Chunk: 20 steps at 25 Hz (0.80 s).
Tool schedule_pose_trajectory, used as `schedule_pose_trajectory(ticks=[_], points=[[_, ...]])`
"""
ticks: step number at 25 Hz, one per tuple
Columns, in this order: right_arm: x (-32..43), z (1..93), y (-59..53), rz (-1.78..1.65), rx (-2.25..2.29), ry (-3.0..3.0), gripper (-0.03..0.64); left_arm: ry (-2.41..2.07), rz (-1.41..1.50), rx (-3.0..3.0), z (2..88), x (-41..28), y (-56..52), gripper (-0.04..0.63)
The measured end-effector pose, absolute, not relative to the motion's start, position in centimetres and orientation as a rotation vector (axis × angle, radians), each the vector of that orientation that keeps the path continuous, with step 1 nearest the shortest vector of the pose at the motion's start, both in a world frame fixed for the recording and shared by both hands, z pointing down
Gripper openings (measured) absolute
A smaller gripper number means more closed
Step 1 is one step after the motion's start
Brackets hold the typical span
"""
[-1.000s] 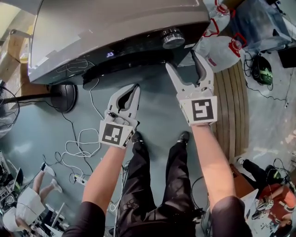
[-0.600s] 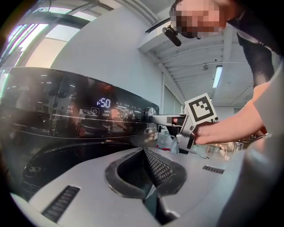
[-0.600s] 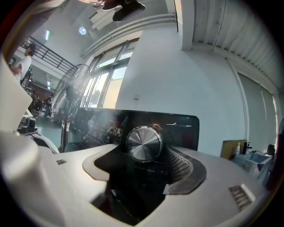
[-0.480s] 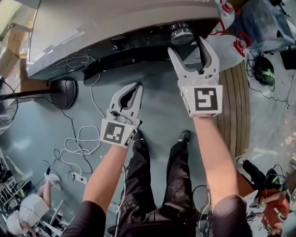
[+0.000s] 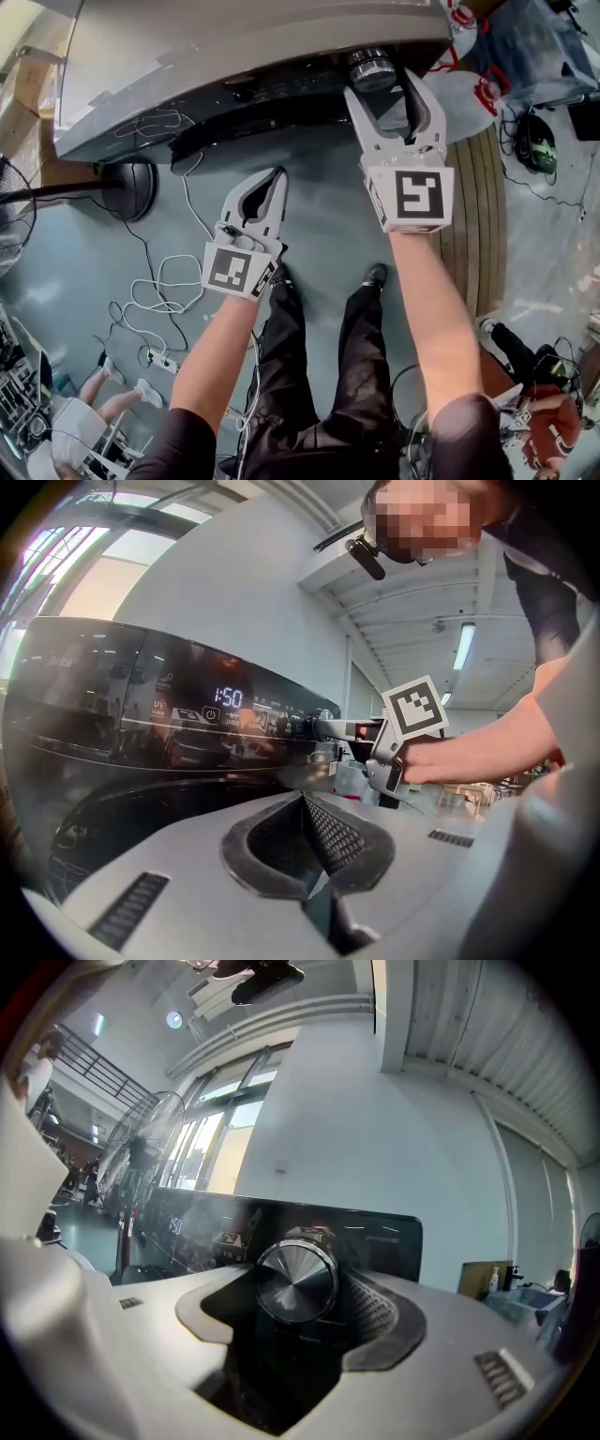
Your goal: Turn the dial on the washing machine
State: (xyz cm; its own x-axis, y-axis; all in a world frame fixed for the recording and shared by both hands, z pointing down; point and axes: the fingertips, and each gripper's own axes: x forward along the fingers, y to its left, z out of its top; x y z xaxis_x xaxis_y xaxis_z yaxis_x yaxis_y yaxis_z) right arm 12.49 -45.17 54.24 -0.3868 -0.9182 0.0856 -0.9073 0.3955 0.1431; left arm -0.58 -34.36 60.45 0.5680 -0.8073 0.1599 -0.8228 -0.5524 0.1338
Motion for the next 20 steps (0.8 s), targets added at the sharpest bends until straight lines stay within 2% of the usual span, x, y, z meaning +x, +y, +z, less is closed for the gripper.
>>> schedule_pose_trajectory(ticks=[7,20], points=[[12.6,54.5,-45.2,-0.150,1.640,-2.443,0.293,-1.359,0.130,2.606,60.8,-0.5,-34.2,0.017],[12.0,54.3,-45.2,-0.429,1.534,-2.222,0.293,-1.339,0.117,2.569,61.5,-0.2,-33.9,0.017]])
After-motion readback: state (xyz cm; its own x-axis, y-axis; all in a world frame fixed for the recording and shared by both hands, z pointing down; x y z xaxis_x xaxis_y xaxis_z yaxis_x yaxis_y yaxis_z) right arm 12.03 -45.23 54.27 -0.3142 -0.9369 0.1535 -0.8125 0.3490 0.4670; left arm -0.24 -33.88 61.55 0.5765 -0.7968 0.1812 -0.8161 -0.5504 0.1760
